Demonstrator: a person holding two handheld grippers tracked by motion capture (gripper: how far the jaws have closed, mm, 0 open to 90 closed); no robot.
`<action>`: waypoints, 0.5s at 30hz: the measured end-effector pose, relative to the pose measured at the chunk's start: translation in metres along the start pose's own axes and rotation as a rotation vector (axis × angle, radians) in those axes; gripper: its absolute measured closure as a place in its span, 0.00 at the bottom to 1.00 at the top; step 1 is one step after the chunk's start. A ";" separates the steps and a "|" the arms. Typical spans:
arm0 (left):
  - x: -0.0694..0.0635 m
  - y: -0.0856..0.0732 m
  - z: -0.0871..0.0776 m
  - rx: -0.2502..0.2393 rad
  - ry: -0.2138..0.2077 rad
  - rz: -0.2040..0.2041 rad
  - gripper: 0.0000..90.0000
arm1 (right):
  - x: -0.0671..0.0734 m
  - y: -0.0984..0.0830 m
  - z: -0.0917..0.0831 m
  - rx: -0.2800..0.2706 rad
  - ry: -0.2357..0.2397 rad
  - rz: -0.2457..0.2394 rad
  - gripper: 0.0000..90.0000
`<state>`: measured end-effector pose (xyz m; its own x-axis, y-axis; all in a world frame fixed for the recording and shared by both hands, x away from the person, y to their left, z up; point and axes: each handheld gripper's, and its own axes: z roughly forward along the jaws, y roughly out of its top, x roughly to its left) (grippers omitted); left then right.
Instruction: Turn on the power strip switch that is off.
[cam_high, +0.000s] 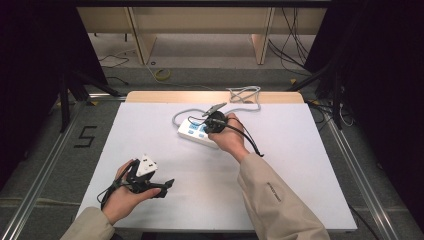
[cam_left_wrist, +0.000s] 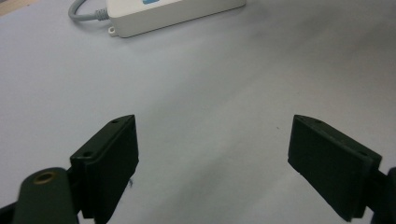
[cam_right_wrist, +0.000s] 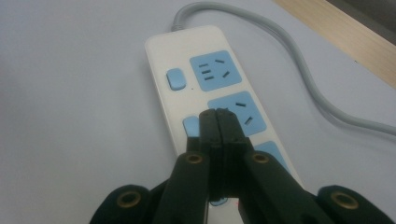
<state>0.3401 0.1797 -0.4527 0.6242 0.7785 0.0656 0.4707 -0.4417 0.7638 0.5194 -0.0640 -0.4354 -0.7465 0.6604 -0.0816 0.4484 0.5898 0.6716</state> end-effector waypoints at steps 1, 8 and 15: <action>0.000 0.000 0.000 0.000 -0.001 -0.001 0.18 | 0.000 0.000 0.001 0.007 -0.001 0.000 1.00; 0.000 0.001 -0.001 -0.006 0.003 0.003 0.18 | 0.003 0.006 0.005 0.008 -0.008 -0.003 1.00; 0.000 0.000 -0.001 -0.004 0.000 0.005 0.18 | 0.004 0.011 0.006 0.006 -0.003 -0.002 1.00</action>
<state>0.3397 0.1794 -0.4520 0.6266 0.7762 0.0694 0.4648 -0.4436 0.7663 0.5242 -0.0514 -0.4327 -0.7460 0.6605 -0.0853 0.4498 0.5942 0.6668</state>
